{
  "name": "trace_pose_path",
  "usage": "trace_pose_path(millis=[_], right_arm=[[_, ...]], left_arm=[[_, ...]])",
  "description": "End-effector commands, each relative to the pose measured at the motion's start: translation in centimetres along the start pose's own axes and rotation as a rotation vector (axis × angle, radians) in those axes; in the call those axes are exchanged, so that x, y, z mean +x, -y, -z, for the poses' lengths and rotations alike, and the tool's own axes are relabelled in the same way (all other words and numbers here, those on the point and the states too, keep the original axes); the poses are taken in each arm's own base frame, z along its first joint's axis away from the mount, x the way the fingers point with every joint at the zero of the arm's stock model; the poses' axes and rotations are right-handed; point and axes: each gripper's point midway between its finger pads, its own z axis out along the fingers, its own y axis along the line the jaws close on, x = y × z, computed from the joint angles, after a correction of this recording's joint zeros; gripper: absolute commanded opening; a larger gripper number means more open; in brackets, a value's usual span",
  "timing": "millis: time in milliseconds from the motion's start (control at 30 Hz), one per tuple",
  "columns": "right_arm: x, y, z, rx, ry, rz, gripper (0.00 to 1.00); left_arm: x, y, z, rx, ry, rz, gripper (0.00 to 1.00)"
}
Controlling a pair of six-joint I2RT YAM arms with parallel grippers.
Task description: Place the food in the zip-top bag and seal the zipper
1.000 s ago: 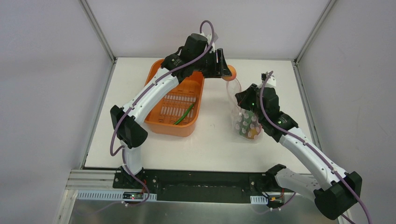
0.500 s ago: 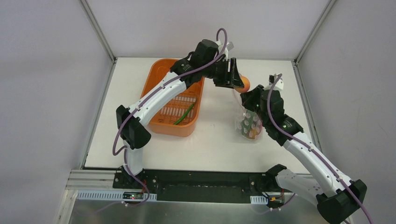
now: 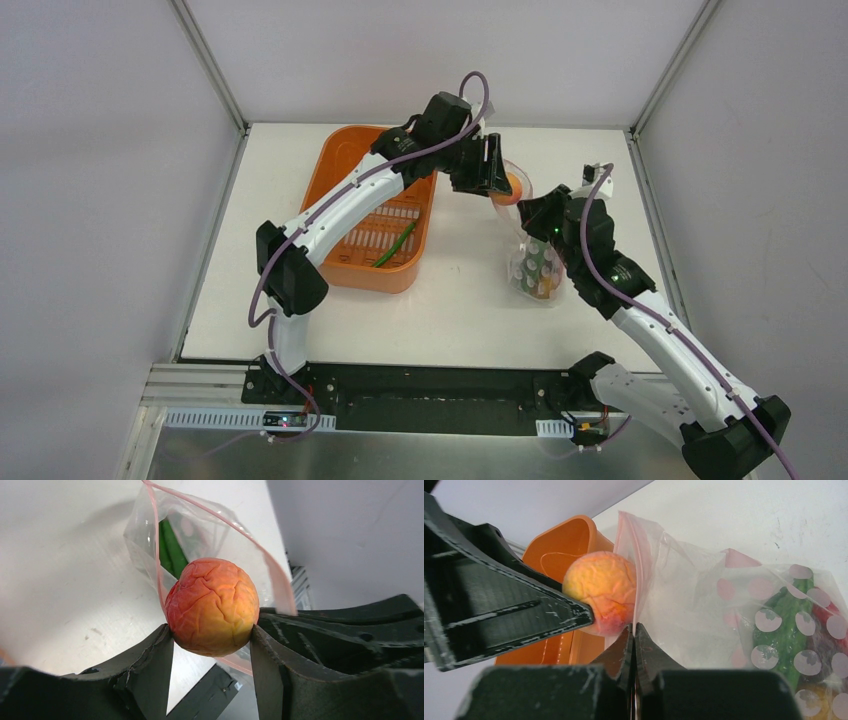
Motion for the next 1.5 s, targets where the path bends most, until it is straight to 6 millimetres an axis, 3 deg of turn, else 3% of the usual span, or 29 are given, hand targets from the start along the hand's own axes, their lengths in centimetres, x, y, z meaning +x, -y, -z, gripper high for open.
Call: trace_pose_path(millis=[0, 167, 433, 633, 800, 900, 1033, 1233, 1333, 1467], right_arm=[[-1.5, -2.3, 0.3, -0.092, 0.046, -0.014, 0.00], [0.5, -5.1, 0.3, -0.150, -0.079, 0.091, 0.00], [-0.4, -4.9, 0.0, -0.137, 0.014, 0.107, 0.00], [-1.7, -5.3, 0.1, -0.170, 0.098, 0.068, 0.00], [-1.6, -4.7, 0.2, -0.156, 0.108, 0.051, 0.00], [-1.5, -4.2, 0.3, -0.142, 0.118, 0.040, 0.00], [-1.1, -3.8, 0.2, -0.137, 0.109, 0.047, 0.00], [-1.2, -3.7, 0.1, -0.132, 0.117, 0.061, 0.00], [-1.2, -3.6, 0.1, -0.124, 0.118, 0.063, 0.00], [-0.7, -3.6, -0.1, -0.134, 0.101, 0.072, 0.00]], left_arm=[[0.1, -1.1, 1.1, -0.100, -0.020, -0.039, 0.14], [0.1, -2.2, 1.6, -0.183, -0.038, -0.049, 0.16], [1.3, -3.0, 1.6, -0.217, -0.095, -0.027, 0.24], [1.9, -2.5, 1.2, -0.187, -0.127, -0.012, 0.28], [1.0, -0.3, 0.8, -0.082, -0.098, -0.017, 0.40], [0.2, 1.0, 1.0, -0.018, -0.070, -0.061, 0.59], [-0.3, 1.3, 1.4, 0.011, -0.053, -0.082, 0.73], [0.0, 0.4, 1.2, 0.004, -0.082, -0.044, 0.76], [-1.3, 0.3, 3.0, -0.027, -0.021, -0.077, 0.74], [-5.4, -0.3, 8.5, -0.105, 0.184, -0.162, 0.76]])
